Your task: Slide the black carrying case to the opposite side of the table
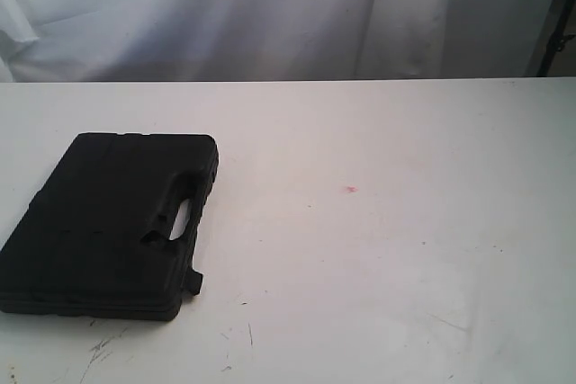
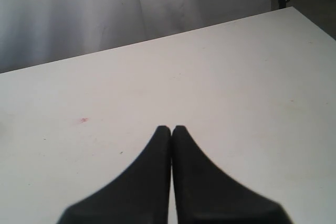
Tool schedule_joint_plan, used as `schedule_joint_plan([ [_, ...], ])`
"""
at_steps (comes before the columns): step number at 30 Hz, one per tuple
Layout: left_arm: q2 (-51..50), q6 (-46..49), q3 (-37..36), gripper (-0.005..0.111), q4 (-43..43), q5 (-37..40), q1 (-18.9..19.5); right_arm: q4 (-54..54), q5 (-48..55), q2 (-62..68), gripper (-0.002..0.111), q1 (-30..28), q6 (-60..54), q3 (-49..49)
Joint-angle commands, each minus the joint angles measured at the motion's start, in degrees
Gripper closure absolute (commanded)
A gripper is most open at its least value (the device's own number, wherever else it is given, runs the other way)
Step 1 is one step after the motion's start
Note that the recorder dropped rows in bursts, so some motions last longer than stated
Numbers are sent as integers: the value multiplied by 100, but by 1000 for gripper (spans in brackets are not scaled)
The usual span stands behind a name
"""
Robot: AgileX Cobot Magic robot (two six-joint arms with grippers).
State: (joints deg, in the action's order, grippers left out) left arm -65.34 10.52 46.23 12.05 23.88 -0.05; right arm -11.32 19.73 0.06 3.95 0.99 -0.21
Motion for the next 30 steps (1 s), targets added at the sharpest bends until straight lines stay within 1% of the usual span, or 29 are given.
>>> schedule_joint_plan([
  [1,-175,205,262,107,601,327,-20,-22,8,-6,108,24,-20,21],
  [3,-377,326,558,107,788,743,-20,-22,8,-6,108,24,-20,21],
  [4,-638,347,891,107,859,1120,-30,-22,8,-6,108,24,-20,21],
  [7,-1016,336,1266,107,793,1512,-255,-22,8,-6,108,24,-20,21],
  [9,-1381,217,1578,107,614,1713,-625,-22,8,-6,108,24,-20,21],
  [12,-1895,-483,1890,107,41,1813,-1179,-22,8,-6,108,24,-20,21],
  [14,-2175,-791,1972,107,-158,1841,-1430,-22,8,-6,108,24,-20,21],
  [19,-2686,-1013,2006,107,-158,1690,-1774,-22,8,-6,108,24,-20,21],
  [22,-3050,-1084,2006,107,-202,1642,-2049,-22,8,-6,108,24,-20,21],
  [25,-3365,-1519,2006,107,-202,1657,-2129,-22,8,-6,108,24,-20,21],
  [30,-3633,-1625,2006,102,-11,1657,-2129,-22,8,-6,108,24,-20,21],
])
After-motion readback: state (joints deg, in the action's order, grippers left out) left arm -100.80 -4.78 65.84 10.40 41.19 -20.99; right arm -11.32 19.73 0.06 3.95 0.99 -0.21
